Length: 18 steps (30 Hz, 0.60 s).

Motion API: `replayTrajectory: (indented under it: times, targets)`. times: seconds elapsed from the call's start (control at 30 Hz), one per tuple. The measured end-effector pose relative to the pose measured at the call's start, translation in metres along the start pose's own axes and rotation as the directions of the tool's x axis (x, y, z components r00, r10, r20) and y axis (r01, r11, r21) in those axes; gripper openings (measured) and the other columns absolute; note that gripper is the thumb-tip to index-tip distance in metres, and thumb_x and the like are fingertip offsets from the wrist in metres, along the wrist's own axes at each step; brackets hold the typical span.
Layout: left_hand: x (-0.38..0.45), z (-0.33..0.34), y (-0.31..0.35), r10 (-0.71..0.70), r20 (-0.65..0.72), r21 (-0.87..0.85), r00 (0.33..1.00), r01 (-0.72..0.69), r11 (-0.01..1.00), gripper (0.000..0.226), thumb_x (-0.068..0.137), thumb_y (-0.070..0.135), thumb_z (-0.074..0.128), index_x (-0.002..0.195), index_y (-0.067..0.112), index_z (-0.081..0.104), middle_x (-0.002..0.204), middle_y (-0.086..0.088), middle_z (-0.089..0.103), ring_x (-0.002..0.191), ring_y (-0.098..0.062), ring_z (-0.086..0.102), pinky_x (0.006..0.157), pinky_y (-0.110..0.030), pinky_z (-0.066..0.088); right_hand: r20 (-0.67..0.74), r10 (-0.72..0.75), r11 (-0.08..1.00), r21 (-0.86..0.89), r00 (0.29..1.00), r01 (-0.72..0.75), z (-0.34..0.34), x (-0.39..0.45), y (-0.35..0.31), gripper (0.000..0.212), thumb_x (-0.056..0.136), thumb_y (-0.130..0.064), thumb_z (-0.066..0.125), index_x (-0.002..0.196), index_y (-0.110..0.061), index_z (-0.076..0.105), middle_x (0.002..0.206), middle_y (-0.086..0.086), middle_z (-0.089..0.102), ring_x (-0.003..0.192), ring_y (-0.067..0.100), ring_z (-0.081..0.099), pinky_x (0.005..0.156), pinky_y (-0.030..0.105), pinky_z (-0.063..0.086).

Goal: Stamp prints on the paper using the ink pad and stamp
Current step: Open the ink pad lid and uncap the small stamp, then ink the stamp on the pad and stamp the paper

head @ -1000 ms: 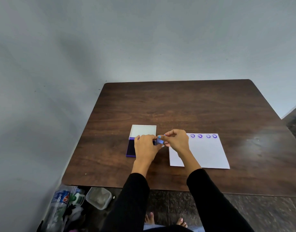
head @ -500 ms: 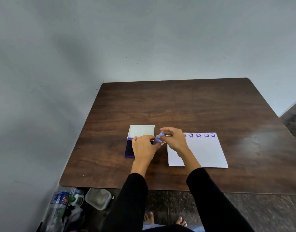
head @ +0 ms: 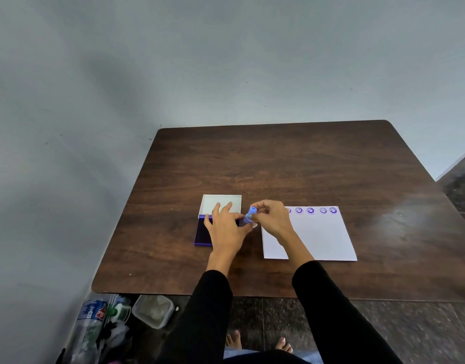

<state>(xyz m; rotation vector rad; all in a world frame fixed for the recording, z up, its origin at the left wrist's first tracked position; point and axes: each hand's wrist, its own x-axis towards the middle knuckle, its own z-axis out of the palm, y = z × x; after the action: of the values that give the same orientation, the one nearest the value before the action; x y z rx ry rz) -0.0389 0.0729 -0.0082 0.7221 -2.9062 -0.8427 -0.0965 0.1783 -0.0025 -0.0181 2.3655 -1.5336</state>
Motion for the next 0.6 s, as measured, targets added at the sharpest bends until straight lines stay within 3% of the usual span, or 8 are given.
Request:
replayTrajectory:
  times: [0.2, 0.37, 0.47, 0.6]
  targets:
    - [-0.001, 0.016, -0.004, -0.022, 0.039, 0.037, 0.999, 0.021, 0.999, 0.036, 0.082, 0.046, 0.068, 0.116, 0.034, 0.067, 0.160, -0.004, 0.019, 0.148, -0.027, -0.005, 0.115, -0.057, -0.002, -0.100, -0.002, 0.997, 0.078, 0.995, 0.010, -0.004, -0.001, 0.007, 0.027, 0.081, -0.004, 0.066, 0.108, -0.010, 0.065, 0.098, 0.004, 0.067, 0.089, 0.016, 0.061, 0.078, 0.025, 0.047]
    - [-0.007, 0.033, -0.013, 0.000, 0.058, 0.141, 0.998, -0.008, 0.990, 0.035, 0.083, 0.049, 0.065, 0.117, 0.040, 0.065, 0.162, -0.006, 0.000, 0.146, -0.032, -0.019, 0.112, -0.061, -0.007, -0.082, 0.118, 0.933, 0.351, 0.990, -0.082, -0.007, 0.002, 0.006, 0.024, 0.087, -0.008, 0.062, 0.111, -0.006, 0.064, 0.098, 0.007, 0.069, 0.092, 0.018, 0.064, 0.084, 0.032, 0.053]
    - [-0.009, 0.039, -0.015, -0.009, 0.095, 0.155, 0.995, -0.006, 0.988, 0.043, 0.082, 0.050, 0.065, 0.124, 0.041, 0.060, 0.162, -0.005, -0.002, 0.145, -0.032, -0.021, 0.111, -0.062, -0.008, 0.010, 0.242, 0.782, 0.590, 0.970, -0.201, -0.008, 0.003, 0.002, 0.019, 0.091, -0.008, 0.058, 0.109, -0.003, 0.062, 0.097, 0.012, 0.067, 0.089, 0.022, 0.065, 0.081, 0.031, 0.053]
    - [-0.009, 0.039, -0.021, 0.010, 0.091, 0.088, 0.996, -0.018, 0.996, 0.061, 0.076, 0.058, 0.068, 0.132, 0.039, 0.053, 0.162, -0.002, 0.002, 0.146, -0.027, -0.018, 0.112, -0.059, -0.009, 0.188, 0.287, 0.435, 0.848, 0.939, -0.303, -0.013, 0.002, -0.002, 0.012, 0.092, -0.008, 0.054, 0.100, -0.001, 0.061, 0.091, 0.014, 0.067, 0.084, 0.022, 0.066, 0.074, 0.028, 0.053]
